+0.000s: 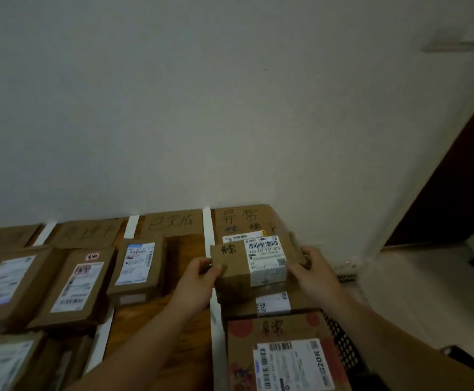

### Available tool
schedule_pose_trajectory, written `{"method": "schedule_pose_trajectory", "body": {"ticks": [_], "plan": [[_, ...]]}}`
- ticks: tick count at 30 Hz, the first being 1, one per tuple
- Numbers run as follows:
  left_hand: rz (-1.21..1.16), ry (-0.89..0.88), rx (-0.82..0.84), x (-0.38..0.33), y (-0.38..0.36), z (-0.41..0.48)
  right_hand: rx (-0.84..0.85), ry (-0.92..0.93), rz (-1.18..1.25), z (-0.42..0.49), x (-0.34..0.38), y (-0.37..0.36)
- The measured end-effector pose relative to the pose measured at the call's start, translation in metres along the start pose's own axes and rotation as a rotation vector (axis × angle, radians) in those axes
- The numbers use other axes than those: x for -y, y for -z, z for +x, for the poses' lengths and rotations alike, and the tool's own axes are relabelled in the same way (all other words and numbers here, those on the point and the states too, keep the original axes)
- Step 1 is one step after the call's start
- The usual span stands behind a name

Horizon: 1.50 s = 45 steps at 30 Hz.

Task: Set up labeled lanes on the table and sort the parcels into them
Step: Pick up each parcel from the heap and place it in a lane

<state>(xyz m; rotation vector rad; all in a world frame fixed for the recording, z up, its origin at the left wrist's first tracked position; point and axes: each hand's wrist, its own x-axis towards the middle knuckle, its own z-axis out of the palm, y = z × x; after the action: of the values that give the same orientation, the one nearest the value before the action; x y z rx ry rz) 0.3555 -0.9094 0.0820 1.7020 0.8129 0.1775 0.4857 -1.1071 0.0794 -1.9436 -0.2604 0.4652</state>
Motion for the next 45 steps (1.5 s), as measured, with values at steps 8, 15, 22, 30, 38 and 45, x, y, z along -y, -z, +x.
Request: {"method": "schedule_pose_trajectory", "body": {"ticks": [8, 15, 22, 30, 38, 45], "plan": [[0.035, -0.124, 0.005, 0.010, -0.015, -0.003, 0.074, 0.090, -0.080, 0.013, -0.016, 0.011], [0.093, -0.133, -0.018, 0.023, -0.025, -0.001, 0.133, 0.081, -0.234, 0.003, -0.039, 0.008], [0.074, -0.134, -0.046, 0.019, -0.019, 0.002, 0.043, 0.145, -0.223, 0.002, -0.035, 0.007], [-0.058, -0.014, -0.091, 0.002, -0.018, 0.006, -0.035, 0.194, -0.230, 0.011, -0.021, 0.006], [0.013, -0.005, 0.009, 0.016, -0.023, 0.004, -0.062, 0.112, -0.355, 0.022, -0.038, 0.019], [0.382, -0.187, -0.073, 0.016, -0.028, 0.005, -0.112, 0.322, -0.582, 0.014, -0.039, 0.026]]}}
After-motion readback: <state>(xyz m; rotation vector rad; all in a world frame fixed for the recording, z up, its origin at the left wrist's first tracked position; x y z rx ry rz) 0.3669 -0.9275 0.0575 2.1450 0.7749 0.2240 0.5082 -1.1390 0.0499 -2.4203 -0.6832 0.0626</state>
